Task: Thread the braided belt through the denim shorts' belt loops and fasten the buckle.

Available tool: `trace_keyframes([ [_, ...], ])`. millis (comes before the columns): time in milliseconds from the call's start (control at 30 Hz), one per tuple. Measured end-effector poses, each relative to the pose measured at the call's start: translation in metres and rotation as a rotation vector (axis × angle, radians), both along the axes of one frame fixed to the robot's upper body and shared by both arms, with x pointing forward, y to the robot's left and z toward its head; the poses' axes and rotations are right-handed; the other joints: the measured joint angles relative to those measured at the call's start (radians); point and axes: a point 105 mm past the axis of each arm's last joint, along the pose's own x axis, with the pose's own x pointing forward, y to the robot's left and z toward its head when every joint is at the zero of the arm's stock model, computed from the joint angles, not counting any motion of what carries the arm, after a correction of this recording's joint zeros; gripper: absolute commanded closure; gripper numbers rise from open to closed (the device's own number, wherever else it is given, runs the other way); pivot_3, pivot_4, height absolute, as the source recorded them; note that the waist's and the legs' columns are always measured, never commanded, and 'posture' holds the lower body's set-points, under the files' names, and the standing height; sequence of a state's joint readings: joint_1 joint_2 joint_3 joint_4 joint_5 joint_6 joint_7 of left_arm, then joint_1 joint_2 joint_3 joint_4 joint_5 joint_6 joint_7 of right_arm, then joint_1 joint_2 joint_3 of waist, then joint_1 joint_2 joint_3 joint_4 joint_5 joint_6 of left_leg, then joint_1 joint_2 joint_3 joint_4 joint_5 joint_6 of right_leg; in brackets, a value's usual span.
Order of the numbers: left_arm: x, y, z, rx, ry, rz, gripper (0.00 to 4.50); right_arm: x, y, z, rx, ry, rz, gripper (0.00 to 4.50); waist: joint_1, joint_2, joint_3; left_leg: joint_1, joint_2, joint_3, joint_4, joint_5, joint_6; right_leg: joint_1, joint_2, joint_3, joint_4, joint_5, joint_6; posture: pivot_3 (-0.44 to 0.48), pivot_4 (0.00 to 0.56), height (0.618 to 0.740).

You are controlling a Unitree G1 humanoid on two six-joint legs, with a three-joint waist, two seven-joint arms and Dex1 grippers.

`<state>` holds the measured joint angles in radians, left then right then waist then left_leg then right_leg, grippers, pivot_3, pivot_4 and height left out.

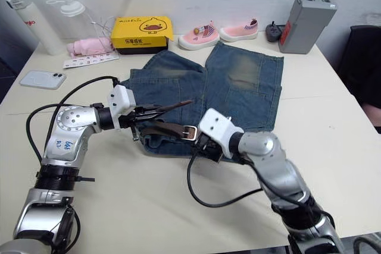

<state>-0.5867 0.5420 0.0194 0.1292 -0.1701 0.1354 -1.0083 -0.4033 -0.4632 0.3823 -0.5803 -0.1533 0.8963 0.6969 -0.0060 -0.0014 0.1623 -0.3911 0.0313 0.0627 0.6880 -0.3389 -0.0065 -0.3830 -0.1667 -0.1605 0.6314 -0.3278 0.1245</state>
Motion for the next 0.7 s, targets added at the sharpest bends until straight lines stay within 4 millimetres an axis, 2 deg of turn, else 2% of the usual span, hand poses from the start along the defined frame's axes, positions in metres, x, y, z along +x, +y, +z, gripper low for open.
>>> trace_keyframes([
  [67, 0.001, -0.001, 0.003, -0.002, -0.005, 0.001, 4.50, 0.000, 0.003, -0.005, -0.025, -0.057, -0.021, 0.05, 0.000, 0.000, 0.002, 0.000, 0.000, 0.001, 0.000, 0.000, 0.000, -0.001, 0.000, 0.000, 0.000, 0.000, 0.000, 0.000, 0.150, 0.683],
  [233, 0.002, -0.002, 0.009, -0.010, -0.011, -0.004, 4.50, 0.011, 0.001, 0.000, -0.055, -0.192, -0.098, 0.05, 0.002, -0.001, 0.003, 0.000, 0.000, 0.001, 0.000, 0.000, 0.000, -0.001, 0.000, 0.000, 0.000, 0.000, 0.000, 0.000, 0.150, 0.683],
  [500, 0.004, -0.005, 0.018, -0.024, -0.026, -0.016, 4.50, 0.012, 0.001, -0.006, -0.127, -0.263, -0.093, 0.05, 0.002, -0.002, 0.004, 0.000, 0.000, 0.001, 0.000, 0.001, 0.000, -0.001, 0.000, 0.000, 0.000, 0.000, 0.000, 0.000, 0.150, 0.683],
  [700, 0.005, -0.005, 0.019, -0.026, -0.028, -0.014, 4.50, 0.006, 0.000, -0.010, -0.115, -0.243, -0.097, 0.05, 0.003, -0.002, 0.004, 0.000, 0.000, 0.001, 0.000, 0.001, 0.000, -0.001, 0.000, 0.000, 0.000, 0.000, 0.000, 0.000, 0.150, 0.683],
])
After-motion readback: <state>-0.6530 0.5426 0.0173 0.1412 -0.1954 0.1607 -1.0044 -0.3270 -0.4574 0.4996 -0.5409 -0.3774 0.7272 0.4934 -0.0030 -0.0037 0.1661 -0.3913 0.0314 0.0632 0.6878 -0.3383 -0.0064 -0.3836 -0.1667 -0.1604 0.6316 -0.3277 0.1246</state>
